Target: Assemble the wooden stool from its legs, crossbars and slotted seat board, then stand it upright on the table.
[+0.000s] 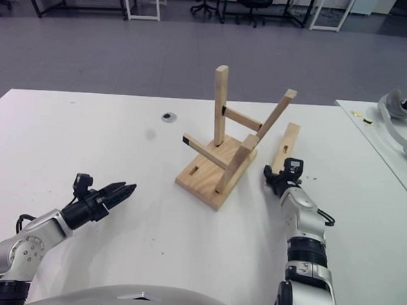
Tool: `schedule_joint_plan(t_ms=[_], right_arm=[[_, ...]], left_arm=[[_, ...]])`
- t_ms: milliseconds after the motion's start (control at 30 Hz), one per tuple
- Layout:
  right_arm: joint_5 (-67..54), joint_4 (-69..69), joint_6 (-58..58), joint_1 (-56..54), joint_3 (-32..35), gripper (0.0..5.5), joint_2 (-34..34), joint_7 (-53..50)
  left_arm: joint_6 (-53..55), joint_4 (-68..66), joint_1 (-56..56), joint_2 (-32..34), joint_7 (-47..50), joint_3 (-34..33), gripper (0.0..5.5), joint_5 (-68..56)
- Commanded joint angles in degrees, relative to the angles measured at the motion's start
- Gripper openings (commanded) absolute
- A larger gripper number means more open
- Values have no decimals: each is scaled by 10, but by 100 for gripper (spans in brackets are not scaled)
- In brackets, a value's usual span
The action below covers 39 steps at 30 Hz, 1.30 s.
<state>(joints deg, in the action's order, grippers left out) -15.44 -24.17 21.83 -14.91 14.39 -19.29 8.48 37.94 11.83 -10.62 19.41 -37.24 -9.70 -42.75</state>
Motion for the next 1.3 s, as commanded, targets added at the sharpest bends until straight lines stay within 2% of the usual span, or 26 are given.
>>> schedule_joint_plan(t_ms=[33, 67, 300, 400, 533, 600, 700, 800, 833, 933, 1067, 1300], right_arm=[[10, -19, 9, 5, 9, 223, 1, -14], [8, -21, 6, 0, 15, 207, 1, -20], [12, -53, -61, -63, 66, 207, -14, -79], [-8, -30, -126, -131, 99, 207, -38, -72], [-50, 93, -147, -232, 72, 207, -57, 7], [-107, 164, -118, -263, 60, 207, -55, 59], [-275, 269, 25, -299, 46, 207, -61, 145], [-393, 301, 132, -322, 33, 207, -69, 206], [-427, 301, 160, -329, 32, 207, -63, 216], [-512, 313, 230, -331, 22, 207, -53, 246], [-580, 325, 288, -316, 13, 207, -56, 278], [-681, 315, 336, -296, 35, 207, -64, 290]], left_arm=[[-7, -4, 9, 1, 5, -1, 363, 8], [-7, -5, 10, 1, 5, -1, 363, 9], [-13, -10, 41, 6, 12, -1, 363, 20], [-5, -28, 128, 26, 22, -10, 363, 22], [48, -42, 271, 86, -1, -37, 363, -21], [90, -49, 335, 109, -12, -53, 363, -62], [158, -55, 442, 131, -17, -82, 363, -152], [218, -49, 537, 137, -11, -100, 363, -257], [230, -41, 557, 136, -18, -100, 383, -289], [249, -52, 600, 120, 9, -101, 418, -358], [244, -72, 629, 105, 52, -106, 421, -422], [208, -115, 652, 106, 84, -136, 421, -471]])
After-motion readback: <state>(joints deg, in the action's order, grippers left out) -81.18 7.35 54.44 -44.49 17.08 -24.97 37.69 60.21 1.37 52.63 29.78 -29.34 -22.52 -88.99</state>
